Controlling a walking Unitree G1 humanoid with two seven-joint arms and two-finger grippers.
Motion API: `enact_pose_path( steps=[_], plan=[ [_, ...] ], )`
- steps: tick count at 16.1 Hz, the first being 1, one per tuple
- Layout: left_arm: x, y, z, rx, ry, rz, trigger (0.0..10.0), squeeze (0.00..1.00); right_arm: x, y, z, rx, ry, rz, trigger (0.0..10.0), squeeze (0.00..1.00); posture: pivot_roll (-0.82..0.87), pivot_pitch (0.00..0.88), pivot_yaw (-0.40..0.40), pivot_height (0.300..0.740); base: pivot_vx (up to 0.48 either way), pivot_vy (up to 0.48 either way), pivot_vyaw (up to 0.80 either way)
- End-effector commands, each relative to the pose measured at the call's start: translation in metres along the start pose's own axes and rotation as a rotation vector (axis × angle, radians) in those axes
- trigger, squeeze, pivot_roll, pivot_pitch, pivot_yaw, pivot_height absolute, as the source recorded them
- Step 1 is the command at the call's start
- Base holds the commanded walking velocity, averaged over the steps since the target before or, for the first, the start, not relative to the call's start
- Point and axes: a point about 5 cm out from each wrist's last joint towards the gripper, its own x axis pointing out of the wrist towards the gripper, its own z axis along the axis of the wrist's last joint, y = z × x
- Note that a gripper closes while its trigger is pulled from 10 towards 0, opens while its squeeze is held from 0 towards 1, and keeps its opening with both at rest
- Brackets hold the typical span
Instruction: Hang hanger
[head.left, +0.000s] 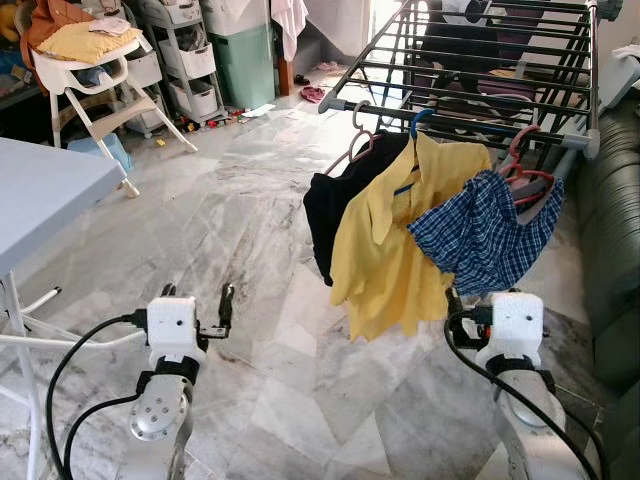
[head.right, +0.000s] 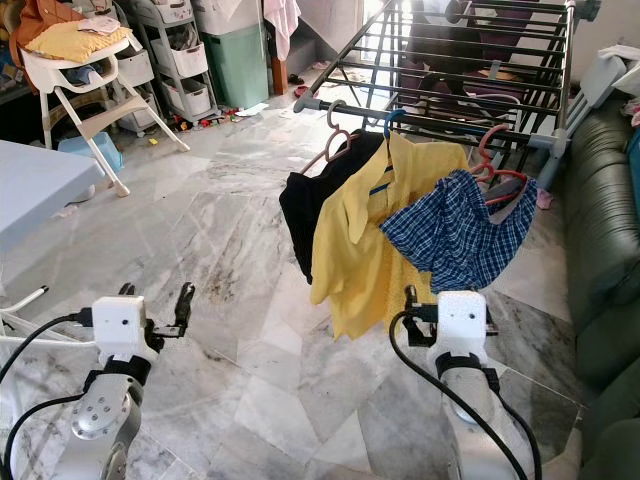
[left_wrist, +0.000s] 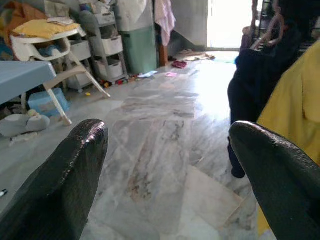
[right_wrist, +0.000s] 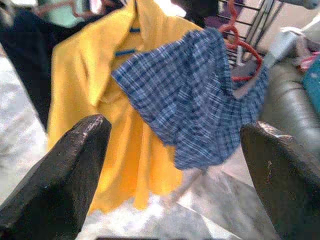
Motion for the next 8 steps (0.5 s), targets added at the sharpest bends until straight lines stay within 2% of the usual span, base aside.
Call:
enact_pose_path(
  steps=[1, 2, 3, 5, 7, 8],
  plan=[
    [-0.004, -0.003, -0.002, 0.029, 0.007, -0.026, 10.0, 0.00, 0.000, 0.006, 0.000, 0.055, 0.000, 0.039, 10.0, 0.00, -0.09, 0.000, 0.037, 0.740, 0.000, 0.000, 0.00],
    [-0.007, -0.003, -0.004, 0.014, 0.018, -0.025, 10.0, 0.00, -0.003, 0.005, -0.001, -0.006, -0.013, 0.015, 10.0, 0.00, -0.09, 0.000, 0.037, 0.740, 0.000, 0.000, 0.00],
    [-0.008, -0.002, -0.005, 0.015, 0.025, -0.018, 10.0, 0.00, -0.006, 0.006, -0.005, -0.018, 0.003, 0.025, 10.0, 0.00, -0.09, 0.000, 0.036, 0.740, 0.000, 0.000, 0.00],
    [-0.010, 0.000, -0.006, 0.012, 0.035, -0.029, 10.0, 0.00, -0.013, 0.008, -0.008, -0.001, 0.025, 0.068, 10.0, 0.00, -0.10, 0.000, 0.038, 0.740, 0.000, 0.000, 0.00],
    [-0.010, -0.003, -0.005, 0.010, 0.031, -0.047, 10.0, 0.00, -0.016, 0.010, -0.005, -0.022, 0.004, 0.084, 10.0, 0.00, -0.11, 0.000, 0.039, 0.740, 0.000, 0.000, 0.00],
    [-0.010, -0.005, -0.004, 0.001, 0.025, -0.062, 10.0, 0.00, -0.015, 0.010, -0.002, -0.024, -0.014, 0.089, 10.0, 0.00, -0.11, 0.000, 0.040, 0.740, 0.000, 0.000, 0.43]
  ],
)
